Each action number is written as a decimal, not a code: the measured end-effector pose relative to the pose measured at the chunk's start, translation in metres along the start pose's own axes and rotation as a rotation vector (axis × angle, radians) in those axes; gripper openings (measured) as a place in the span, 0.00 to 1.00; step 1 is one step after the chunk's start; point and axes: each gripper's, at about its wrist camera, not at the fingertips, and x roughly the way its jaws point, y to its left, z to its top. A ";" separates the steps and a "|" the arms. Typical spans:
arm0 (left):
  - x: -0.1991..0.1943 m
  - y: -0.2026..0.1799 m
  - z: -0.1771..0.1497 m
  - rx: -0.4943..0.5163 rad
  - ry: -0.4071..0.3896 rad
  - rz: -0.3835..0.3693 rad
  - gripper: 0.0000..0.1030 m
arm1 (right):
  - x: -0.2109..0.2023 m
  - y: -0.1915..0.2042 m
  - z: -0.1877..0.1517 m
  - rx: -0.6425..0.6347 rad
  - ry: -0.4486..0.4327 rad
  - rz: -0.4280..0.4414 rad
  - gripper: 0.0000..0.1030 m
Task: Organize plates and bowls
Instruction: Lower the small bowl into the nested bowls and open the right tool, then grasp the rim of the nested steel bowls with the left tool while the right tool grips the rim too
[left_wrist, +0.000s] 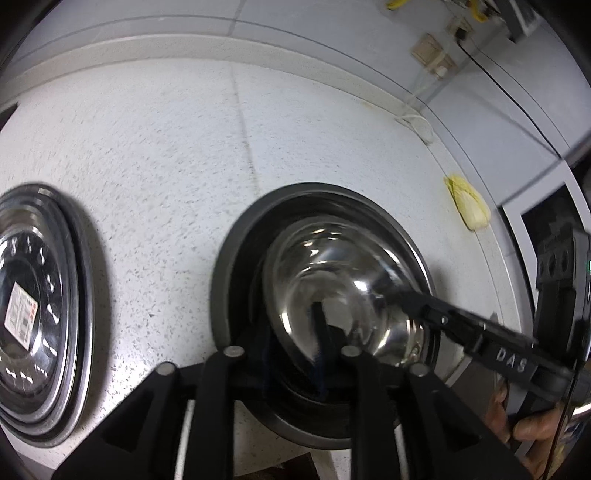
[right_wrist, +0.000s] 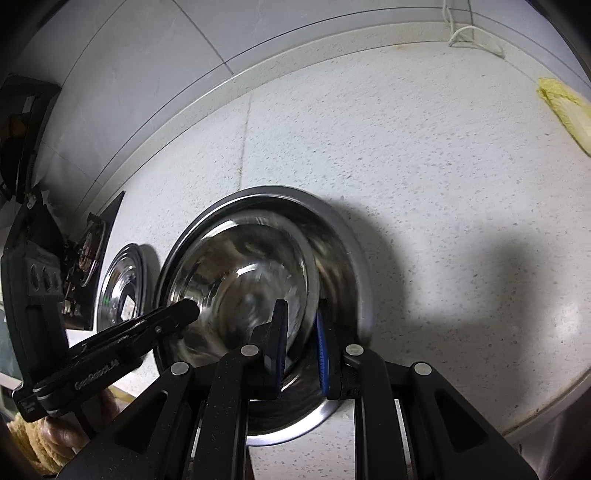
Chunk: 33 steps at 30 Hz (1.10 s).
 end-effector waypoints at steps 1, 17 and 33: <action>-0.001 -0.004 -0.001 0.023 -0.001 0.001 0.28 | -0.001 -0.001 0.000 0.001 -0.004 0.000 0.13; -0.051 0.001 0.003 0.076 -0.097 -0.007 0.34 | -0.039 -0.006 0.007 -0.009 -0.126 -0.057 0.13; -0.061 0.080 0.014 -0.206 -0.014 -0.070 0.42 | -0.042 -0.012 0.001 -0.075 -0.098 -0.163 0.31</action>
